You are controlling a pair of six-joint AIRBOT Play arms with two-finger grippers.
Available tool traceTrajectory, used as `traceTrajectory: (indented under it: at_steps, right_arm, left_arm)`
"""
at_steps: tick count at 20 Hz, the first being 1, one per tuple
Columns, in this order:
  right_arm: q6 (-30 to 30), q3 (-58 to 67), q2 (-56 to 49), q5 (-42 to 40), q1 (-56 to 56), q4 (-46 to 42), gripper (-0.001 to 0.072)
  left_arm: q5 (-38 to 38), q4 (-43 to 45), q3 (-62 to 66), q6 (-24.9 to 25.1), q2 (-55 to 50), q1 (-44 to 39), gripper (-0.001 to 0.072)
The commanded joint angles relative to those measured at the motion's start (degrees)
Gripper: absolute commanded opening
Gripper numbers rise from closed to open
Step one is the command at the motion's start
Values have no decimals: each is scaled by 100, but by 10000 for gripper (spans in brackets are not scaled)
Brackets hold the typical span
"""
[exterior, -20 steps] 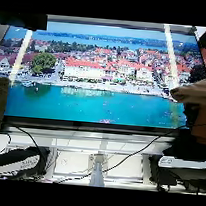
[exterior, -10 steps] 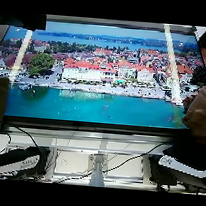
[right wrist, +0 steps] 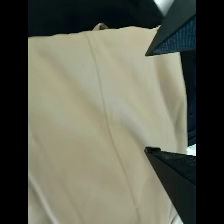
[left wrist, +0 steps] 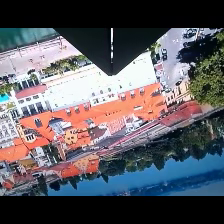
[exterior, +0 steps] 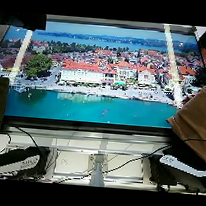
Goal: Fold the clothes and pants, and hang the long-sleeved shirts on hangers.
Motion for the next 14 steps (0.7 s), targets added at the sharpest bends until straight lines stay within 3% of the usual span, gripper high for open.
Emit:
traceTrajectory:
  at_steps: [1, 3, 5, 7, 10, 11, 14]
  right_arm:
    - [-28, -17, 11, -442, -55, 190, 651]
    - [-57, -7, 13, -789, -35, 413, 645]
    - [-498, -7, 55, -1482, 52, 1091, 633]
    - [-1182, -7, 140, -2400, 337, 2564, 362]
    - [-1895, -7, 210, -3442, 1141, 4100, 84]
    - [-2094, -7, 216, -3630, 1515, 4325, 36]
    - [-2546, -7, 221, -3779, 2695, 4406, 37]
  left_arm:
    - [2, 0, -2, 0, 4, 4, 17]
    - [2, 0, -2, 0, 4, 4, 17]
    - [2, 0, -2, 0, 4, 4, 17]
    - [2, 0, -2, 0, 4, 4, 17]
    - [0, 0, -2, 0, 4, 4, 17]
    - [2, 0, -2, 0, 4, 4, 18]
    - [2, 0, -2, 0, 4, 4, 17]
